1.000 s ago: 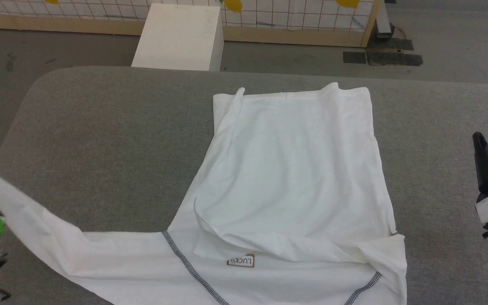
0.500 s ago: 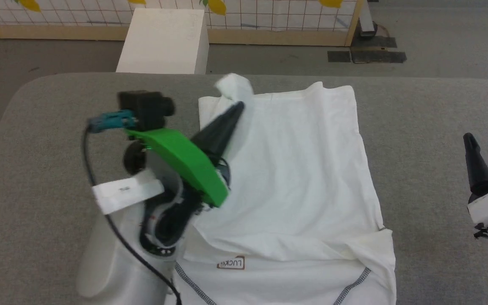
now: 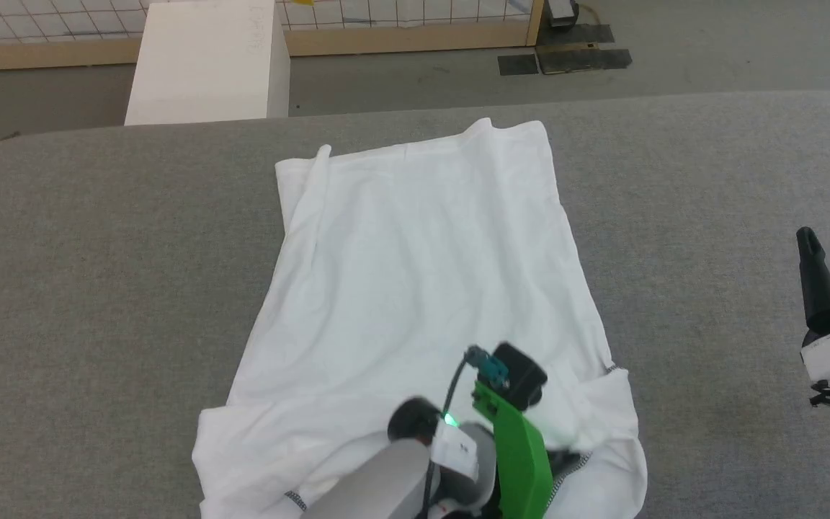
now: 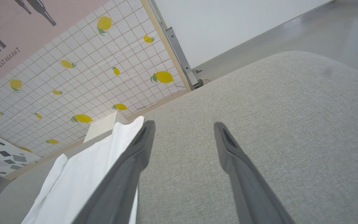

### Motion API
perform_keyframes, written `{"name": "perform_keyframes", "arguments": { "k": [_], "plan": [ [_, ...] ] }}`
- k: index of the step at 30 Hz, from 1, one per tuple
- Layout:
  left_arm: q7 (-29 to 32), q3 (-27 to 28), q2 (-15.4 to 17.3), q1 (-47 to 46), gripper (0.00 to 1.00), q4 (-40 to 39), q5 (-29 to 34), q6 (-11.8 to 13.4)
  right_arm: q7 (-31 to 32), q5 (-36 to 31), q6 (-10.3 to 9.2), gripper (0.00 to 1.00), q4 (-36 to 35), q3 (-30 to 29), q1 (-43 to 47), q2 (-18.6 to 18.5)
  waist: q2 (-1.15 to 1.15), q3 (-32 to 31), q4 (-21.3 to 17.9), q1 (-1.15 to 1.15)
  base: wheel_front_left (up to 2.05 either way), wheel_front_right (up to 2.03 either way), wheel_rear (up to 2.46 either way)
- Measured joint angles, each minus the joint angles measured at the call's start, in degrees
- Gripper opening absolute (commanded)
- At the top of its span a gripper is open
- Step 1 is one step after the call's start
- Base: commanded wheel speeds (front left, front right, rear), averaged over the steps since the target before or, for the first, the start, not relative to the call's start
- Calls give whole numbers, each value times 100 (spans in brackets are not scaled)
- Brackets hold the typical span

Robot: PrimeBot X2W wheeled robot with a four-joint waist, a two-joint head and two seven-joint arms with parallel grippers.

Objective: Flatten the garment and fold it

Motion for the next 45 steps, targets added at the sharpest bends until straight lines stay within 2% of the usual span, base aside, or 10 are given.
{"name": "perform_keyframes", "arguments": {
  "k": [1,2,8,13,15,20,26,30,36,45],
  "plan": [
    [90,-92,14,27,37,66,-89,0,0,0,0,100,1,-13,1,0,0,-1,4,0,0,0,0],
    [207,-180,35,58,100,130,-189,0,0,0,0,100,1,-25,1,-1,0,-4,17,0,0,0,0],
    [270,164,74,28,100,51,-751,-1,14,-7,0,100,0,44,-1,0,0,-62,140,0,0,0,0],
    [-522,1427,120,-348,100,-316,-1305,114,120,-77,0,100,-19,186,-9,-1,0,-146,246,0,0,0,0],
    [-987,1860,300,-556,100,-374,-1210,218,180,-124,0,100,-30,259,-21,0,0,-176,278,0,0,0,0],
    [-2397,2763,1167,-623,100,-120,-490,553,331,-219,0,100,-47,463,-164,-1,0,-179,327,0,0,0,0],
    [-3831,3278,1647,-229,100,64,100,814,706,-461,0,100,-55,661,-331,-1,0,0,383,0,0,0,0],
    [-4281,3560,1723,-17,100,-171,403,975,1177,-723,0,100,77,843,-805,-2,0,232,422,0,0,0,0],
    [-4358,3913,1734,51,100,-789,854,1007,2095,-1508,1,100,653,1112,-2138,-7,0,720,484,0,0,0,0],
    [-4372,4245,1340,-19,100,-1373,1333,745,3287,-2813,1,100,1855,1006,-4209,-183,0,1639,730,1,0,0,0]
  ]
}}
